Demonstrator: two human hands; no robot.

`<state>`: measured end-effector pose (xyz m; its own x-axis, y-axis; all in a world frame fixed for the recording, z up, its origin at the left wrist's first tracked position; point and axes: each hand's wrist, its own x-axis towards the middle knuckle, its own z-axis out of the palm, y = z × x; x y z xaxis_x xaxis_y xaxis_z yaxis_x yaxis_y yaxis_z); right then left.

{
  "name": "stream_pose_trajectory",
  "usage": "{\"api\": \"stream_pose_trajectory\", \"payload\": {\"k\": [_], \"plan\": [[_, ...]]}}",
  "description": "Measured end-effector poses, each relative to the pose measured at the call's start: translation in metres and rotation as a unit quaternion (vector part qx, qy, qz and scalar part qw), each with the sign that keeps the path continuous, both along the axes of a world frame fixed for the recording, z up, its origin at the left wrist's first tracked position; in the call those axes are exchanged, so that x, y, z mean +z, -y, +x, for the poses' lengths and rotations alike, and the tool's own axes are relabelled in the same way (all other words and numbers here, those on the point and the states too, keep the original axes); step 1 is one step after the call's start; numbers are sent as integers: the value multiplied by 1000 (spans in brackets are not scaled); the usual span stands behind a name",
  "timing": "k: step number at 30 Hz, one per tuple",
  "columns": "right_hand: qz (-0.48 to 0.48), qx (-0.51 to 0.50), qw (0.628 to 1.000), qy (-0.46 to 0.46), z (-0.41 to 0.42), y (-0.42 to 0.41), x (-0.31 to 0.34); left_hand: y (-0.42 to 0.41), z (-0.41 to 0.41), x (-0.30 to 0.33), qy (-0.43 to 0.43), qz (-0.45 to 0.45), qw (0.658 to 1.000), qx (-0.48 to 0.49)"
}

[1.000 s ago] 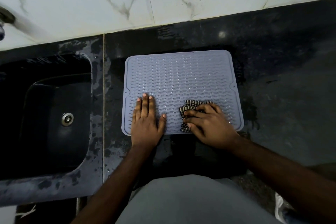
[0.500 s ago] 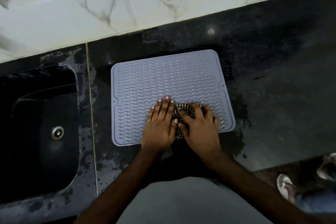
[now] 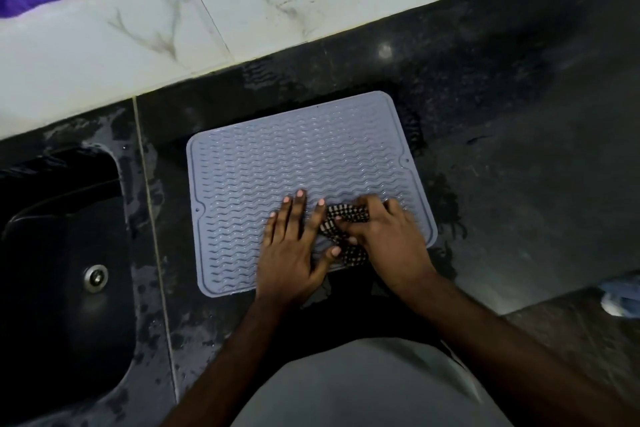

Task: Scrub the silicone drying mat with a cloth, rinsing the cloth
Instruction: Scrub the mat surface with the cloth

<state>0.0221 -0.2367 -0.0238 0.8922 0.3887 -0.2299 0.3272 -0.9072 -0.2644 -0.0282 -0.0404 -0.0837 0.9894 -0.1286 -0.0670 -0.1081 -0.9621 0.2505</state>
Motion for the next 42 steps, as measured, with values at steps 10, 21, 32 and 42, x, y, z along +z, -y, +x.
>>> {"api": "stream_pose_trajectory", "payload": {"k": [10, 21, 32, 42], "plan": [[-88, -24, 996, 22, 15, 47, 9, 4, 1, -5, 19, 7, 1000, 19], [-152, -63, 984, 63, 14, 67, 18, 12, 2, 8, -21, 46, 998, 33], [3, 53, 988, 144, 2, 96, -13, 58, 30, 24, 15, -27, 996, -79], [-74, -14, 992, 104, 1, 101, -17, 60, 34, -4, 24, 1, 997, -80]]}}
